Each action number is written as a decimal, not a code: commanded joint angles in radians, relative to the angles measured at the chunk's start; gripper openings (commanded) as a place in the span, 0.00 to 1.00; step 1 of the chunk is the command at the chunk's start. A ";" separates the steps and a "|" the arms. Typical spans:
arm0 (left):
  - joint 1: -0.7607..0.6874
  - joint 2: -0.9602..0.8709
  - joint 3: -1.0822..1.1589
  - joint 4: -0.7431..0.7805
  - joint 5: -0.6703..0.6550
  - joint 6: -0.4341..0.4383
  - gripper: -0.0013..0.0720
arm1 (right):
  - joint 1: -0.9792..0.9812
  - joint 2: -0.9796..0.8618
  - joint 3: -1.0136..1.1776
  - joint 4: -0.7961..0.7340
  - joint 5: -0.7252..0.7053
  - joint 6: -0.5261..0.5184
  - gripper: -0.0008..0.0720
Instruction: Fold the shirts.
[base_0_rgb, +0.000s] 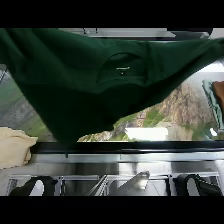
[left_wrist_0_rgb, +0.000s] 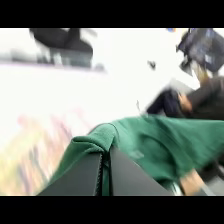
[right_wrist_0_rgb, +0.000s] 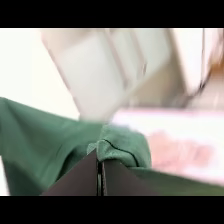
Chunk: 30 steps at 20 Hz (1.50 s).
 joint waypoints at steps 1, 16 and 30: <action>0.065 0.078 0.024 -0.029 0.061 0.001 0.05 | -0.035 0.057 0.121 -0.018 -0.079 -0.026 0.03; -0.248 -0.785 0.049 0.152 0.040 0.112 0.49 | 0.224 -1.015 0.152 0.119 -0.100 -0.171 0.48; -0.332 -1.137 0.307 0.502 -0.112 0.106 0.49 | 0.126 -0.606 -0.323 -0.518 0.214 0.304 0.06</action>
